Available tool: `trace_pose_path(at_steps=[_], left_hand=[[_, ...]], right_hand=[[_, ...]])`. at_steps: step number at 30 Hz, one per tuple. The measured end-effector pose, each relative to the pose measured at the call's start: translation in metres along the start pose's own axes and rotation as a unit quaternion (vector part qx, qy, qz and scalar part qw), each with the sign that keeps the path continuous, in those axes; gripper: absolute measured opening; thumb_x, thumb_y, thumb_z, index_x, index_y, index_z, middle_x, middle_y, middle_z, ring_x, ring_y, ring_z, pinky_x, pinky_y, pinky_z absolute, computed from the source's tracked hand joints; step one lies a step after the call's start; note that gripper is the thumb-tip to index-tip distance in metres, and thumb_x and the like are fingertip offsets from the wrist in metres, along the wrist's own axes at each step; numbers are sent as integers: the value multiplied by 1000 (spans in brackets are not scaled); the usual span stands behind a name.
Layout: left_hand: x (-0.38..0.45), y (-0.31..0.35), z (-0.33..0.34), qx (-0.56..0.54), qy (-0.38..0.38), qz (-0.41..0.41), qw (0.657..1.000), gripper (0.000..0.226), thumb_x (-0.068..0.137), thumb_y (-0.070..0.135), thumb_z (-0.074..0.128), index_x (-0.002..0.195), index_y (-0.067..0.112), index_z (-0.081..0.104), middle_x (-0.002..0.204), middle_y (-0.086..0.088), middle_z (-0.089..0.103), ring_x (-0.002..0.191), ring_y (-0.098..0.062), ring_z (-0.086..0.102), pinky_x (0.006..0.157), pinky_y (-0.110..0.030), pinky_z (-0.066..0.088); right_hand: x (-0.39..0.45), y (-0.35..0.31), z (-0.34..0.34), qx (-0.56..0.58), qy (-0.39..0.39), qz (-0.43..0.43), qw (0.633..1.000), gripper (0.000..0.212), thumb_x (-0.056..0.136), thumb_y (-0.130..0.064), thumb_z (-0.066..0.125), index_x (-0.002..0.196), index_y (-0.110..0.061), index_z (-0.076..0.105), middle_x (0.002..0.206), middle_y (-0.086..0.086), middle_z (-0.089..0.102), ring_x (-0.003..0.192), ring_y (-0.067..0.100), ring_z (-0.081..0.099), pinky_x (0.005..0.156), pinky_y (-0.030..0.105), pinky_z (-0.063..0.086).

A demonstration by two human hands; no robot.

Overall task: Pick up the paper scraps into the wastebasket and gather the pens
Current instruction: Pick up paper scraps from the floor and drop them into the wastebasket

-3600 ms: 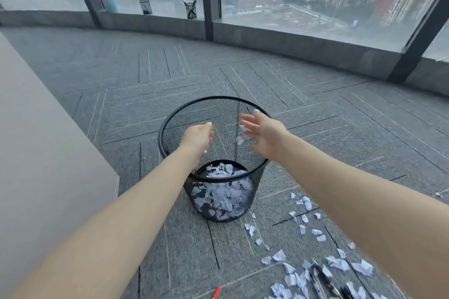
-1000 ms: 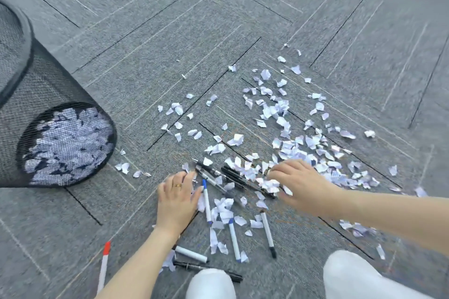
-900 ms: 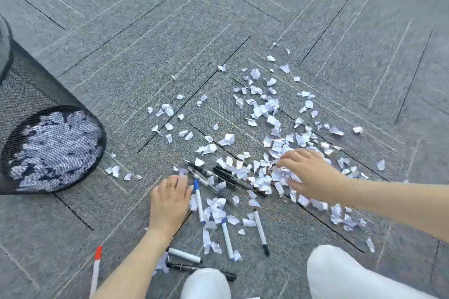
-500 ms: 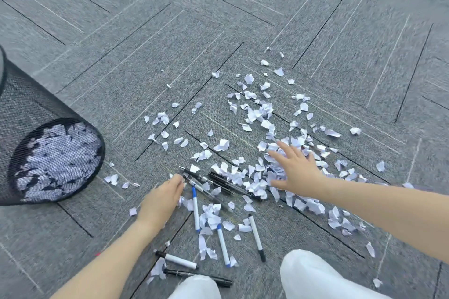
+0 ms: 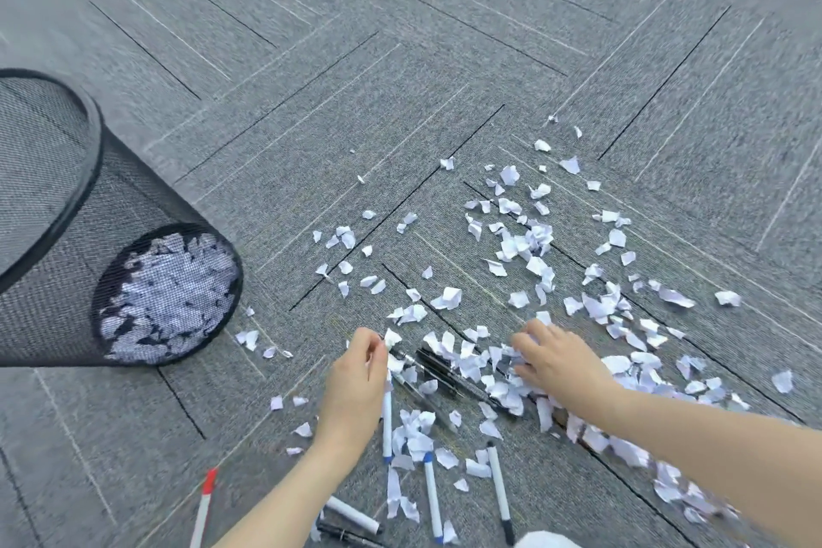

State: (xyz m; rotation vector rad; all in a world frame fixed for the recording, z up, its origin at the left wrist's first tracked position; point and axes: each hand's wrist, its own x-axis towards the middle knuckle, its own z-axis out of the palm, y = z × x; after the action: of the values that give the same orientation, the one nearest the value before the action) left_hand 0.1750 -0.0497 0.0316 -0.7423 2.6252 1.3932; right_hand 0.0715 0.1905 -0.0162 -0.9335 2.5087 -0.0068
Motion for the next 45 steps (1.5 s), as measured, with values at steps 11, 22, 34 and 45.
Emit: trace_pose_path(at_steps=[11,22,34,45], left_hand=[[16,48,-21,-119,9,-84,989,21,98,23,39,81,15,47,76,0,50,64,-9,45,64,-24,40],[9,103,-158,-387,89,-156,904,23,99,25,41,81,15,51,63,0,40,38,-7,30,29,-15,23],[30,62,-317,-418,342,-187,821,20,97,10,34,81,10,45,71,0,37,55,-12,30,33,-14,28],[51,20,-354,-400,241,-233,853,31,97,7,30,112,7,57,118,-10,54,78,-17,49,74,-30,44]], right_hand=[[20,-26,-62,375,-43,62,924,21,94,-26,49,110,-35,38,77,5,62,41,2,32,37,19,32],[61,-132,-208,581,28,16,813,12,92,-22,47,87,-20,58,78,5,54,54,10,41,46,20,37],[123,-349,-300,699,-49,-36,712,20,93,-27,47,99,-9,53,67,5,49,40,10,38,42,22,26],[144,-371,-315,728,-87,40,679,49,98,-31,38,143,-14,30,150,10,27,136,27,30,110,44,22]])
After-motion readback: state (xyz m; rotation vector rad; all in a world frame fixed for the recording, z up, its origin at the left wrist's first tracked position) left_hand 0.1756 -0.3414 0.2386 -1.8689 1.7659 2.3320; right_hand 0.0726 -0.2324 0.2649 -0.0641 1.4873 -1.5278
